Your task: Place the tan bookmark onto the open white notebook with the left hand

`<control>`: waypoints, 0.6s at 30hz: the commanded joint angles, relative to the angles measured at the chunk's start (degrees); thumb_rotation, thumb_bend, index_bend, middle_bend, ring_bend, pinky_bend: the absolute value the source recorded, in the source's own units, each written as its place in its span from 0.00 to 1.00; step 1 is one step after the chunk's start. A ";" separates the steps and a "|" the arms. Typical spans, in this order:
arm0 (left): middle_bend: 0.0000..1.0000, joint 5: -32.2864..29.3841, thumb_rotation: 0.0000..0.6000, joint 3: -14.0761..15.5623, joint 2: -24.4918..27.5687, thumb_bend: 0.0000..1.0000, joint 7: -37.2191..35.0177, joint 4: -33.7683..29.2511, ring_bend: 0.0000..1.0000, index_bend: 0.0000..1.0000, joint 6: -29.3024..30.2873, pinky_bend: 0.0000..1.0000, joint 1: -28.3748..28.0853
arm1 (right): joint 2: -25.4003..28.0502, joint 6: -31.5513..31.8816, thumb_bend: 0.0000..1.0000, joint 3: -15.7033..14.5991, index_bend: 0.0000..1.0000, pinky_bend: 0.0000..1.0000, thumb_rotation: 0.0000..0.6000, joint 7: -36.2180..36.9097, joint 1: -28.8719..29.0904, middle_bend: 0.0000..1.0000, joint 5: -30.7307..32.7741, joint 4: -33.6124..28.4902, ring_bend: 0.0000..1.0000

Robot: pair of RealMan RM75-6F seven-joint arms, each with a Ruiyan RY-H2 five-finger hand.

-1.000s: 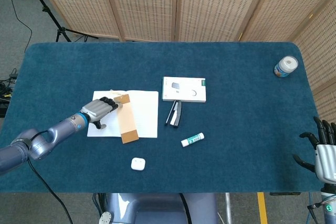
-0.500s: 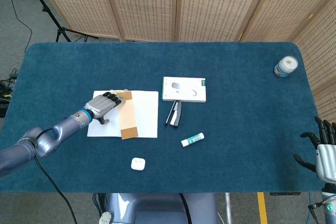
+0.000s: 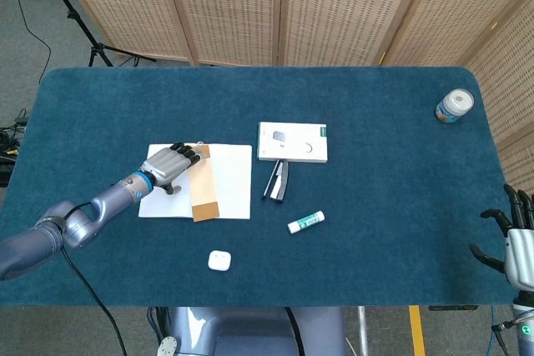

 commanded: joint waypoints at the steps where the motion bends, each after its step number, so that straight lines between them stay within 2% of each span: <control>1: 0.06 0.10 1.00 -0.14 2.36 0.35 -0.56 -2.57 0.00 0.03 -0.66 0.06 -0.42 | -0.06 -0.05 0.13 -0.08 0.38 0.00 1.00 -0.10 0.03 0.06 -0.11 0.02 0.00; 9: 0.06 -0.81 1.00 0.27 6.13 0.35 -1.56 -7.00 0.00 0.03 -4.61 0.06 -1.30 | 0.02 0.43 0.13 -0.21 0.38 0.00 1.00 -0.51 -0.10 0.06 -0.55 -0.49 0.00; 18: 0.06 -1.75 1.00 0.81 6.93 0.35 -0.62 -7.68 0.00 0.03 -7.38 0.06 -1.56 | 0.10 0.71 0.13 -0.37 0.38 0.00 1.00 -0.81 -0.14 0.06 -1.00 -0.88 0.00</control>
